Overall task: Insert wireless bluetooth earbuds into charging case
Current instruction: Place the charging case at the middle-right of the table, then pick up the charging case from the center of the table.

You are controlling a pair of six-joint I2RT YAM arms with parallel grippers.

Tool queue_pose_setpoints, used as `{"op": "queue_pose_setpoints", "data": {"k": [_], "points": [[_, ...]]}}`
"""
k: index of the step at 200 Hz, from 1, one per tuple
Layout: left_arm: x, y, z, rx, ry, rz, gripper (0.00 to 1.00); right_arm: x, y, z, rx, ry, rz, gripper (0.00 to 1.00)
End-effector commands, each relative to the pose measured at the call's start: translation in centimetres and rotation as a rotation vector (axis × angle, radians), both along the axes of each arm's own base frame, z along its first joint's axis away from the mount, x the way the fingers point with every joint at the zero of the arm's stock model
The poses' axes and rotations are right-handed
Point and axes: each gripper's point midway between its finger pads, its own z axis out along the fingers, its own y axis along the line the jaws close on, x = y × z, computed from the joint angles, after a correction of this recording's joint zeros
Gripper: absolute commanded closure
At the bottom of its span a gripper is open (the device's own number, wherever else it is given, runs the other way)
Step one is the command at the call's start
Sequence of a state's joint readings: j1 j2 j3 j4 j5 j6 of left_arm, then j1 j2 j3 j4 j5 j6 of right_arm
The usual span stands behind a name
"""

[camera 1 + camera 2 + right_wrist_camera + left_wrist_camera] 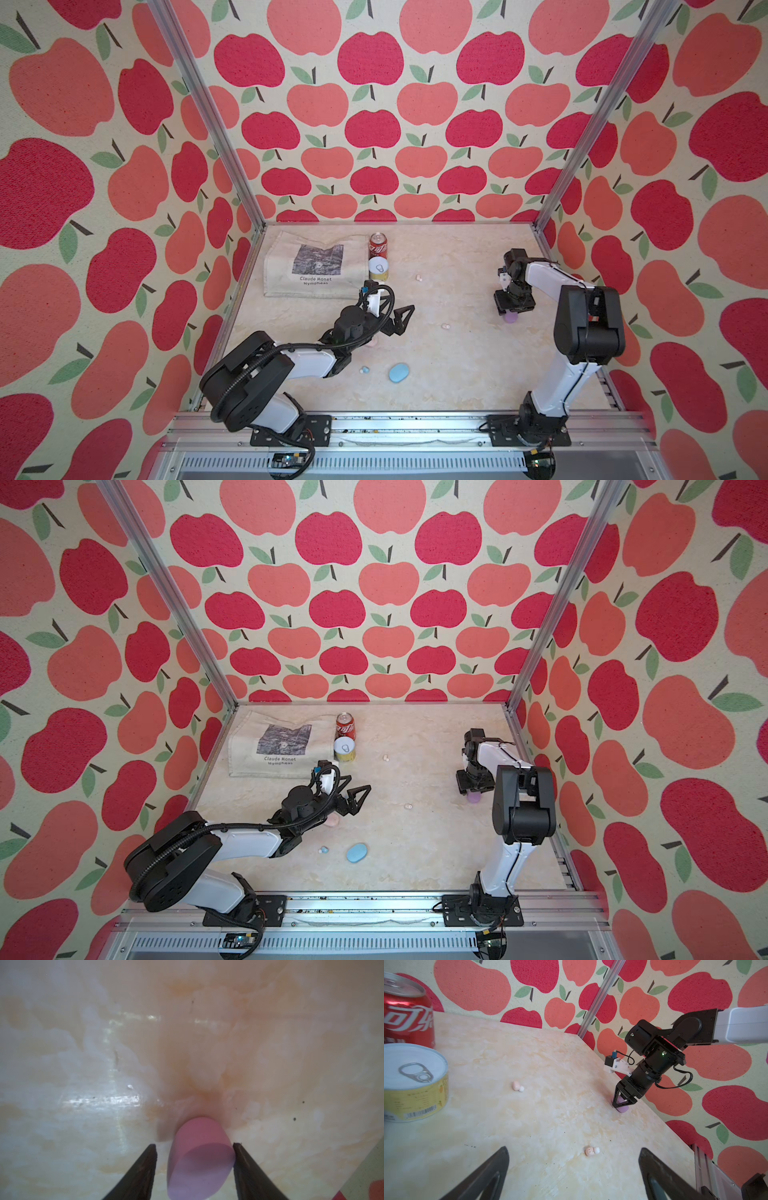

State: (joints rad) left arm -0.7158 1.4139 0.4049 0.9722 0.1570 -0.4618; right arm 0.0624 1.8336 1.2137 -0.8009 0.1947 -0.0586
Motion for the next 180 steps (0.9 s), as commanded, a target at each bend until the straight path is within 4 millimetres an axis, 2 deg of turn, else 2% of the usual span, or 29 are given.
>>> {"op": "queue_pose_setpoints", "data": {"k": [1, 18, 41, 59, 81, 97, 123, 146, 180], "points": [[0.3, 2.0, 3.5, -0.034, 0.006, 0.041, 0.01, 1.1, 0.3, 2.5, 0.029, -0.08, -0.027, 0.33], [0.3, 4.3, 5.0, 0.015, 0.037, 0.099, 0.01, 1.4, 2.0, 4.9, 0.115, -0.146, -0.015, 0.29], [-0.7, 8.8, 7.7, 0.011, 0.045, 0.205, 0.01, 1.2, 6.7, 8.8, 0.241, -0.245, 0.121, 0.29], [-1.5, 12.5, 8.8, -0.004, 0.034, 0.258, 0.01, -0.3, 12.9, 11.2, 0.379, -0.269, 0.284, 0.3], [-2.5, 17.2, 9.0, 0.001, 0.05, 0.373, 0.01, -3.5, 21.4, 12.4, 0.448, -0.268, 0.551, 0.31], [-3.0, 20.4, 8.3, 0.04, 0.09, 0.481, 0.01, -5.9, 27.5, 12.4, 0.514, -0.261, 0.708, 0.31], [-3.9, 24.4, 6.8, 0.113, 0.193, 0.645, 0.0, -8.7, 35.1, 11.3, 0.538, -0.241, 0.913, 0.31], [-4.4, 25.5, 6.8, 0.115, 0.175, 0.695, 0.01, -10.4, 39.7, 8.9, 0.494, -0.177, 1.051, 0.31], [-5.0, 26.0, 6.8, 0.087, 0.11, 0.73, 0.02, -11.7, 43.9, 5.6, 0.435, -0.122, 1.147, 0.28]]}}
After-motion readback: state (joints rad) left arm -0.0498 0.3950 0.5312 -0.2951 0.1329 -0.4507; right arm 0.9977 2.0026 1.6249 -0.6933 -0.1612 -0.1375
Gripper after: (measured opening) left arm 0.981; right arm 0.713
